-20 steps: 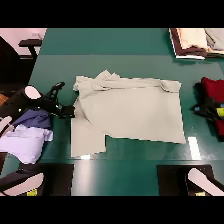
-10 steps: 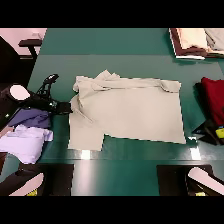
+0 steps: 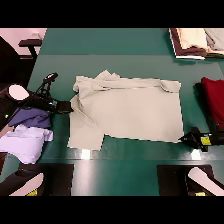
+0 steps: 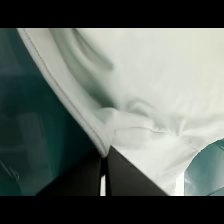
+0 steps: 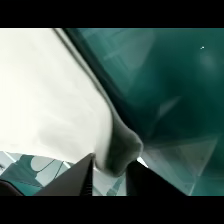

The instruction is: Fold the shirts.

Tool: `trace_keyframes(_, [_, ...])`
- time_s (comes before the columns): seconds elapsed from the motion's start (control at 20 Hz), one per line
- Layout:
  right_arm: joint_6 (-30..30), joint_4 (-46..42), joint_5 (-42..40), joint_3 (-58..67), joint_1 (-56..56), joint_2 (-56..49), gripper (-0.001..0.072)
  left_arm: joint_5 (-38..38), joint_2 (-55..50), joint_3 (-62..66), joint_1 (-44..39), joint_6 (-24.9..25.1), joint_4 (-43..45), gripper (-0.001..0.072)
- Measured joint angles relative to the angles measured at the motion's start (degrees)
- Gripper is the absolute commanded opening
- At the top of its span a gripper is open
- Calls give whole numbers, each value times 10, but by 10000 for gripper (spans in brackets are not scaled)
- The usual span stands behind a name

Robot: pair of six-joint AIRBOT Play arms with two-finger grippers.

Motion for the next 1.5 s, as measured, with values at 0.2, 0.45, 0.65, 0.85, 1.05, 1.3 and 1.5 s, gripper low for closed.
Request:
trace_keyframes(0.2, [-3, 11, -41, 0, 84, 3, 13, 0, 9, 3, 0, 0, -7, 20])
trace_keyframes(0.45, [4, 4, -60, 118, 212, 55, 13, -11, 87, 78, 0, -24, 13, 20])
trace_keyframes(0.65, [28, 7, -44, 338, 266, 124, 13, -25, 155, 244, 0, -39, 28, 20])
trace_keyframes(0.85, [47, -12, -25, 590, 280, 154, 13, -29, 184, 456, 0, -56, 33, 20])
trace_keyframes(1.05, [72, -75, 41, 817, 277, 142, 13, -22, 193, 628, 0, -77, 36, 19])
trace_keyframes(1.3, [85, -119, 130, 961, 233, 109, 12, -11, 188, 715, 0, -101, 51, 19])
trace_keyframes(1.5, [89, -128, 151, 914, 237, 85, 12, -75, 154, 652, -1, -121, 94, 21])
